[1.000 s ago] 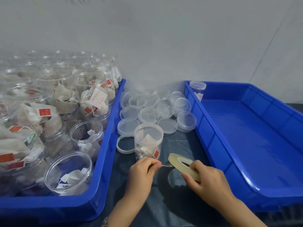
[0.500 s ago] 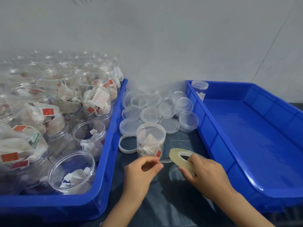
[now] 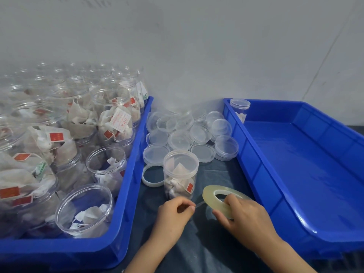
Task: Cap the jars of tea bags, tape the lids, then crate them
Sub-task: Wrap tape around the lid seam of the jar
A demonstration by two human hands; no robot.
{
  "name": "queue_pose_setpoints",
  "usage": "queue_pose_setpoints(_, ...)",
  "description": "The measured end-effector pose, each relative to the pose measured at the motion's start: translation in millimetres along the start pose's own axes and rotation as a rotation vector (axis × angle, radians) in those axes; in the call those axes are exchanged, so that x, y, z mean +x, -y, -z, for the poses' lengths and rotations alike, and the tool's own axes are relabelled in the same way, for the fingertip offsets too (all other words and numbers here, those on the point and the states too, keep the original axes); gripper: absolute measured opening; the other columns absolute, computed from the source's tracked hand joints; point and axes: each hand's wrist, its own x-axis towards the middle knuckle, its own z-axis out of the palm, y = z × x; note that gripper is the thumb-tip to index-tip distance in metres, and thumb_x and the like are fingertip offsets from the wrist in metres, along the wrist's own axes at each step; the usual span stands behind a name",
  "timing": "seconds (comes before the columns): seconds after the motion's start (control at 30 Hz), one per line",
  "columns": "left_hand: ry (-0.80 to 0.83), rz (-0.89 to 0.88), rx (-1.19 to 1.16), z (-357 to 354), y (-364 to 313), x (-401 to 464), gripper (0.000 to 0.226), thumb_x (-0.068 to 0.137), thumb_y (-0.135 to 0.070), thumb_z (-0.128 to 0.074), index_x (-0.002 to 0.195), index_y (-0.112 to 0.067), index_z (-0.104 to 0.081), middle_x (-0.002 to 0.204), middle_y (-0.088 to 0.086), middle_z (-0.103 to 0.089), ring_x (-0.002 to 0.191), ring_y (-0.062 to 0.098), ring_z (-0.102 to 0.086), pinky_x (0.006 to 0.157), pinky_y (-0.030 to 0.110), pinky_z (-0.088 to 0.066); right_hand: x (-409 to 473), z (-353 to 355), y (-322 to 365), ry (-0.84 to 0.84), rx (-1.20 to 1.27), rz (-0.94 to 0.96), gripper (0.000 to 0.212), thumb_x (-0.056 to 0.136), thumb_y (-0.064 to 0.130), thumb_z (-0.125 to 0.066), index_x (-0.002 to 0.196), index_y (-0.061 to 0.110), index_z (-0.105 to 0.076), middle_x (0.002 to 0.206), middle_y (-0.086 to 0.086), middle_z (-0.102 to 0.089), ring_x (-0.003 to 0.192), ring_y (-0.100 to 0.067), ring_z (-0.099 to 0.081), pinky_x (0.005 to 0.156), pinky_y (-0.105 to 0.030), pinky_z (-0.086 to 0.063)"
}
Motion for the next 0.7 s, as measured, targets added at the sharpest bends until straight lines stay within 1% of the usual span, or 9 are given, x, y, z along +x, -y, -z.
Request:
queue_pose_setpoints(0.1, 0.029, 0.073, -0.043, -1.5, 0.6, 0.1, 0.024, 0.088, -0.007, -0.061, 0.073, -0.025, -0.066, 0.060, -0.011, -0.068, 0.056, 0.000, -0.060, 0.059, 0.019, -0.051, -1.0, 0.1, -1.2, 0.012, -0.011, 0.019, 0.042, 0.056, 0.050, -0.083, 0.061, 0.019, -0.056, 0.046, 0.003, -0.052, 0.037, -0.012, -0.046, 0.042, -0.019, -0.020)
queue_pose_setpoints(0.2, 0.046, -0.005, 0.116, 2.2, 2.3, 0.1, 0.025, 0.090, -0.016, -0.060, 0.073, -0.034, -0.063, 0.063, -0.013, -0.066, 0.063, -0.003, -0.061, 0.063, 0.015, -0.050, -2.7, 0.2, -3.3, 0.007, -0.003, 0.037, 0.042, 0.060, 0.053, -0.079, 0.060, 0.020, -0.054, 0.046, 0.006, -0.051, 0.037, -0.011, -0.046, 0.042, -0.019, -0.020)
queue_pose_setpoints(0.3, -0.002, -0.055, 0.238, 5.5, 2.3, -0.3, 0.020, 0.085, -0.020, -0.064, 0.070, -0.033, -0.063, 0.061, -0.019, -0.062, 0.066, -0.009, -0.058, 0.059, 0.006, -0.042, -3.2, 1.2, -3.7, 0.048, -0.011, 0.044, 0.042, 0.070, 0.061, -0.064, 0.060, 0.021, -0.054, 0.046, 0.007, -0.051, 0.039, -0.010, -0.047, 0.043, -0.020, -0.021)
queue_pose_setpoints(0.37, -0.015, -0.052, 0.318, 5.1, 1.1, -1.6, 0.018, 0.080, -0.022, -0.064, 0.065, -0.032, -0.060, 0.060, -0.020, -0.059, 0.065, -0.008, -0.056, 0.057, 0.005, -0.039, -4.2, 0.6, -1.7, 0.109, -0.019, 0.054, 0.042, 0.066, 0.062, -0.069, 0.060, 0.023, -0.053, 0.046, 0.007, -0.051, 0.040, -0.009, -0.046, 0.044, -0.020, -0.020)
queue_pose_setpoints(0.47, 0.004, -0.009, 0.340, 2.6, 1.0, -1.9, 0.020, 0.080, -0.022, -0.060, 0.064, -0.032, -0.053, 0.063, -0.016, -0.058, 0.063, -0.001, -0.054, 0.057, 0.010, -0.041, -2.8, 1.8, 2.3, 0.223, -0.005, 0.038, 0.041, 0.072, 0.066, -0.062, 0.071, 0.026, -0.056, 0.054, 0.009, -0.056, 0.047, -0.006, -0.050, 0.049, -0.018, -0.023)
queue_pose_setpoints(0.53, 0.018, 0.008, 0.313, 1.1, 1.6, -1.9, 0.020, 0.082, -0.021, -0.058, 0.065, -0.030, -0.054, 0.061, -0.015, -0.057, 0.061, 0.003, -0.053, 0.058, 0.018, -0.044, -2.0, 2.4, 3.8, 0.231, 0.018, 0.020, 0.041, 0.075, 0.067, -0.058, 0.076, 0.026, -0.057, 0.058, 0.009, -0.057, 0.051, -0.007, -0.051, 0.051, -0.019, -0.025)
queue_pose_setpoints(0.6, 0.023, 0.011, 0.265, -0.7, 1.1, -2.6, 0.018, 0.081, -0.025, -0.061, 0.065, -0.028, -0.056, 0.058, -0.015, -0.057, 0.059, 0.003, -0.052, 0.060, 0.022, -0.046, -1.3, 3.5, 4.6, 0.263, 0.053, 0.012, 0.046, 0.081, 0.071, -0.041, 0.087, 0.027, -0.054, 0.070, 0.010, -0.060, 0.061, -0.007, -0.053, 0.056, -0.020, -0.028)
queue_pose_setpoints(0.63, 0.015, 0.009, 0.244, -1.4, 0.8, -2.9, 0.018, 0.080, -0.031, -0.064, 0.065, -0.026, -0.056, 0.059, -0.015, -0.058, 0.059, 0.001, -0.053, 0.059, 0.020, -0.045, -2.9, 2.8, 4.1, 0.290, 0.087, 0.003, 0.051, 0.082, 0.073, -0.028, 0.094, 0.029, -0.052, 0.078, 0.010, -0.061, 0.067, -0.008, -0.053, 0.059, -0.021, -0.028)
queue_pose_setpoints(0.7, -0.015, 0.012, 0.227, -3.0, 1.8, -2.1, 0.025, 0.078, -0.042, -0.068, 0.064, -0.025, -0.055, 0.062, -0.014, -0.060, 0.061, -0.003, -0.054, 0.058, 0.013, -0.042, -5.9, -1.4, 1.7, 0.302, 0.114, -0.003, 0.054, 0.081, 0.074, -0.018, 0.099, 0.032, -0.048, 0.085, 0.011, -0.061, 0.071, -0.007, -0.049, 0.061, -0.021, -0.027)
